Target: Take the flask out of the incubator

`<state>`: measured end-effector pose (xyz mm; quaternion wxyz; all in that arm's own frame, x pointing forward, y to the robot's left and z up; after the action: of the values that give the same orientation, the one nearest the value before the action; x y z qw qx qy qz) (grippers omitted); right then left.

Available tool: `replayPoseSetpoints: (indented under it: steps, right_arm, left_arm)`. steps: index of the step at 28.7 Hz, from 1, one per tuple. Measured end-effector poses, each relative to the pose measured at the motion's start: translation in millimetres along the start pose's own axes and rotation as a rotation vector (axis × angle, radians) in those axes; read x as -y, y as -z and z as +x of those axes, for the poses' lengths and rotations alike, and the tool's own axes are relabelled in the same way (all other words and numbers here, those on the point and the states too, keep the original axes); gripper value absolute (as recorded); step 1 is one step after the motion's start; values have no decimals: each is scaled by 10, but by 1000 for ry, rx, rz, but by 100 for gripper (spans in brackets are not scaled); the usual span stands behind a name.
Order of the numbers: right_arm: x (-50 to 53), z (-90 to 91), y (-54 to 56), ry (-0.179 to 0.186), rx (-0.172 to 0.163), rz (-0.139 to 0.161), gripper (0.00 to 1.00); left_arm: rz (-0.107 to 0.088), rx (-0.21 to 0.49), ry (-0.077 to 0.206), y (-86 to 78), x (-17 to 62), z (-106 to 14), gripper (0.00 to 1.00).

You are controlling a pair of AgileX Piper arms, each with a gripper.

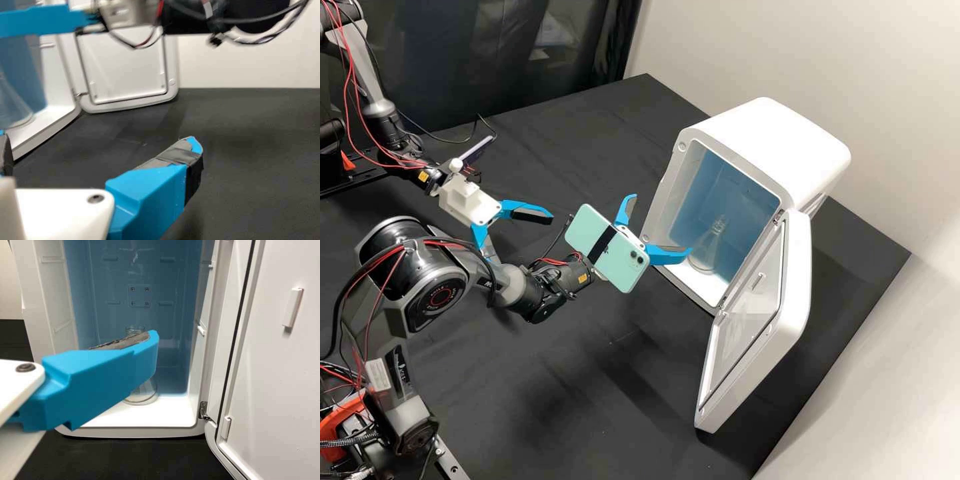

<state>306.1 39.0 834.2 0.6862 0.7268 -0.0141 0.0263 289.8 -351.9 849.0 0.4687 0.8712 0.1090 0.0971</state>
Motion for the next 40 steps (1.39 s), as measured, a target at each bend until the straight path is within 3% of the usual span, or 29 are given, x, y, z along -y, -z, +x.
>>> replayPoseSetpoints:
  steps: [6, 11, 14, 18, 20, 27, 33, 40]
  right_arm:
    - [0, 0, 0, 0, 0, 0, 100]
    - [0, 0, 0, 0, 0, 2, 100]
    - [2, 2, -3, 0, 0, 2, 100]
    - [38, 28, -42, -14, -14, 1, 100]
    - [76, 45, -85, -5, -4, 1, 100]
    - [257, 133, -292, 47, 61, 0, 100]
    - [261, 248, -424, 40, 93, -23, 100]
    - [229, 421, -574, 7, 126, -15, 100]
  left_arm:
    - [1, -33, -6, 156, 20, -75, 100]
    - [-1, -43, -12, 193, 35, -114, 100]
    - [3, -38, -1, 199, 57, -134, 100]
    - [7, -43, -12, 231, 27, -152, 100]
    - [-1, -51, -20, 254, 9, -159, 100]
    - [0, -57, -40, 271, -41, -176, 100]
    - [0, -55, -48, 269, -49, -176, 100]
    - [0, -55, -50, 269, -50, -176, 100]
